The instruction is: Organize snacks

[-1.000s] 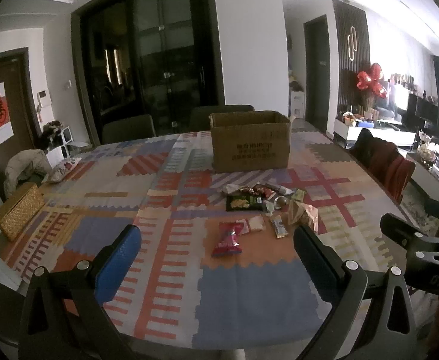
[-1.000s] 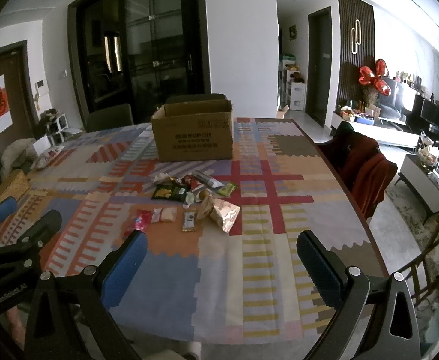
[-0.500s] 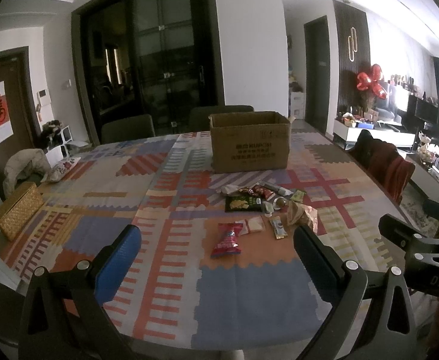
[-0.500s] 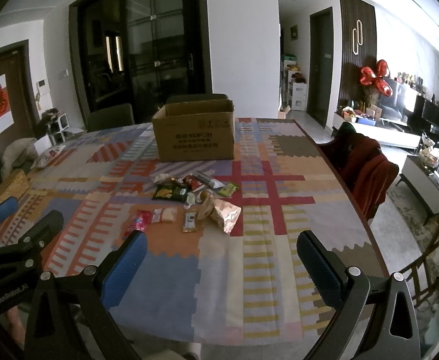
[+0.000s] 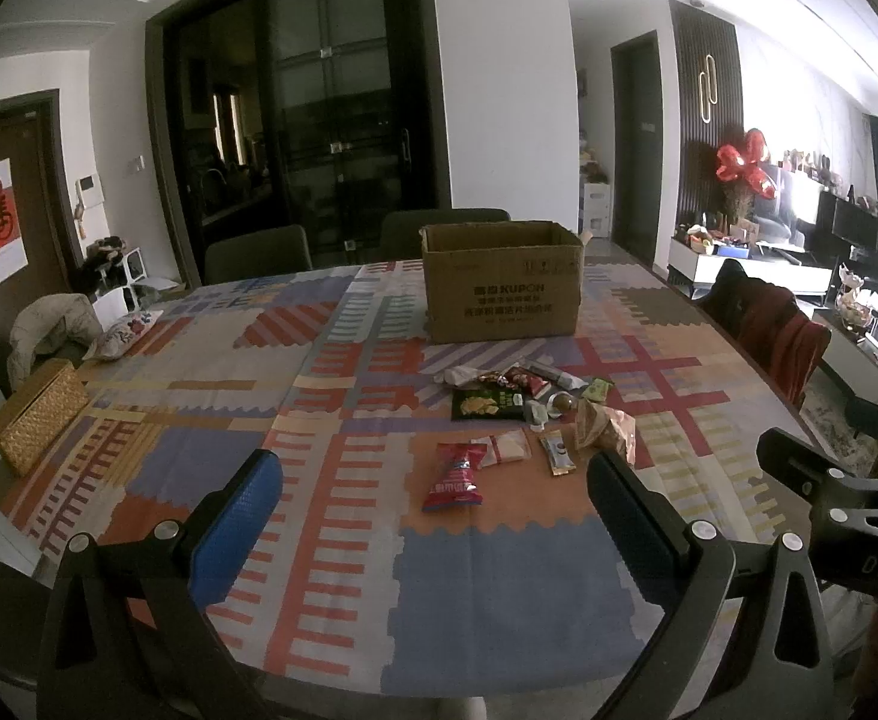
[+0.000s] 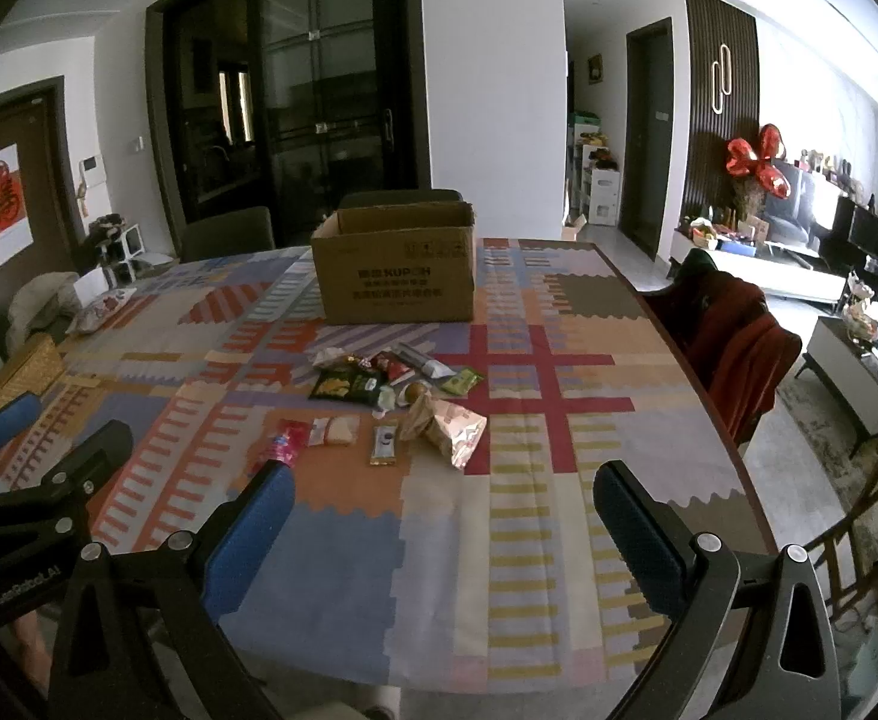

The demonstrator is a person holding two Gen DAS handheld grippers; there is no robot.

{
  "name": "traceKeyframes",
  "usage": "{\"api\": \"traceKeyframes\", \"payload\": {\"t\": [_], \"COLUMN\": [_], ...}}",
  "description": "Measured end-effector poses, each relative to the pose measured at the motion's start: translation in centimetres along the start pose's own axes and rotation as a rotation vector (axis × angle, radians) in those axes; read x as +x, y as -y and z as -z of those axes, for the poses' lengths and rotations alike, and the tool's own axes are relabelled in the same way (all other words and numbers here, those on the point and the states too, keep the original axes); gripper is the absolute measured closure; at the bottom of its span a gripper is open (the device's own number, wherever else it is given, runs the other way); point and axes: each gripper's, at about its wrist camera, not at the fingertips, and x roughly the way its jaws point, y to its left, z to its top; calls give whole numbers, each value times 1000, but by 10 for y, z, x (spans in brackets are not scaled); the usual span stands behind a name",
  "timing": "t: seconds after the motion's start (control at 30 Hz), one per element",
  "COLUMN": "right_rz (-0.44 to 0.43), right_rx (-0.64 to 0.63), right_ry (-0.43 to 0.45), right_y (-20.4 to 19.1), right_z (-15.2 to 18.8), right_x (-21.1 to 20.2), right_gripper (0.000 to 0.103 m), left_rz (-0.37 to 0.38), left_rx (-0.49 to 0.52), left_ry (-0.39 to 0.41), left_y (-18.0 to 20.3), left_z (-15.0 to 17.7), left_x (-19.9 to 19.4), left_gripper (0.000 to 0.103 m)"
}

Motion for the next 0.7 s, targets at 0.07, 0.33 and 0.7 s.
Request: {"api": "traceKeyframes", "payload": {"t": [0.07, 0.33, 0.7], "right_rz": [-1, 3, 0], "right_rx": [-1, -1, -2], "right_ry": [0, 1, 3], "right_y": [0, -1, -1], "right_z": [0, -1, 0], "right_x": [-1, 0, -1], "right_gripper": [2, 2, 2], "left_rz": [4, -1, 4], "left_rx": [0, -1, -1], "left_ry": [0, 4, 2], "left_y": [0, 0, -1], "left_z": [0, 0, 0], "left_x": [0, 0, -1], "left_gripper": [0, 0, 0]}}
